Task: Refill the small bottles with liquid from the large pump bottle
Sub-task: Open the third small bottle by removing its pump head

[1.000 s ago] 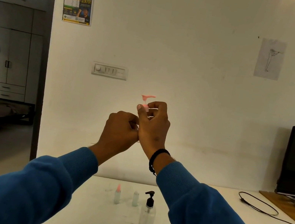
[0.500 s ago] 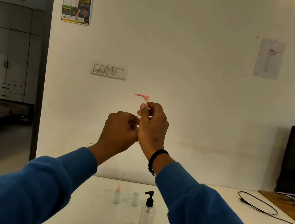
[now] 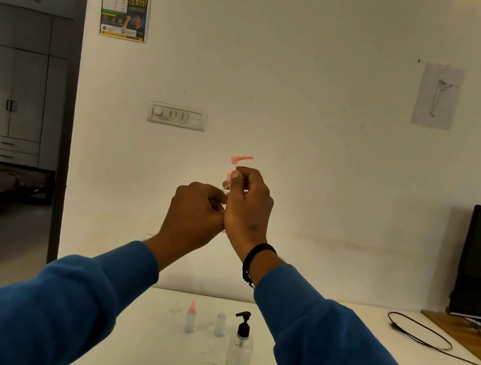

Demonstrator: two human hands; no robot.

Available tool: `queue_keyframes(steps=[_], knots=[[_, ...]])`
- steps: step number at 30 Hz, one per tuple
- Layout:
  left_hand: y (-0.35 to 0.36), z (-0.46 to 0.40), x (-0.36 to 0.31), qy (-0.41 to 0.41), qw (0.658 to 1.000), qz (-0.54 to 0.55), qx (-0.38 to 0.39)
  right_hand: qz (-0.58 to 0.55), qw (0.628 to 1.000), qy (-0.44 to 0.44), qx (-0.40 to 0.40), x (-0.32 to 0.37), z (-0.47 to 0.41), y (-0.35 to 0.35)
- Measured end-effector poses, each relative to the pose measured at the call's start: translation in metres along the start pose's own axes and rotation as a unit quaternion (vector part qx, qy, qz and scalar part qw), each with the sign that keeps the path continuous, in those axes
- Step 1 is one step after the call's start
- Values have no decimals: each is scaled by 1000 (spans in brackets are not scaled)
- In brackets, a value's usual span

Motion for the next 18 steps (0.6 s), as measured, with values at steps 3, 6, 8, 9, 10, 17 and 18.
queue_keyframes(steps=[3, 6, 8, 9, 10, 17, 18], knots=[[0, 0, 0, 2, 1000, 3, -2, -8, 1000, 6, -1, -1, 1, 1], [0, -1, -2, 3, 1000, -2, -4, -9, 1000, -2, 13, 0, 1, -1], [0, -2, -3, 3, 1000, -4, -6, -4, 1000, -16, 10, 0, 0, -2], [0, -2, -4, 5, 1000, -6, -5, 0, 1000, -19, 7, 0, -1, -3], [0, -2, -4, 7, 1000, -8, -1, 0, 1000, -19, 6, 0, -1, -3], [-1, 0, -4, -5, 1000, 0, 13, -12, 1000, -6, 2, -1, 0, -2], [-1, 0, -4, -5, 1000, 0, 11, -16, 1000, -5, 4, 0, -1, -2]])
Point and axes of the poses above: each hand's wrist, its own z-axis away from the middle knuckle, its own y-axis out of the palm, x = y × z, the point moved 2 cm from there along -z, towards the middle knuckle, and after that the axes turned 10 degrees about -x, right-handed, at the moved point
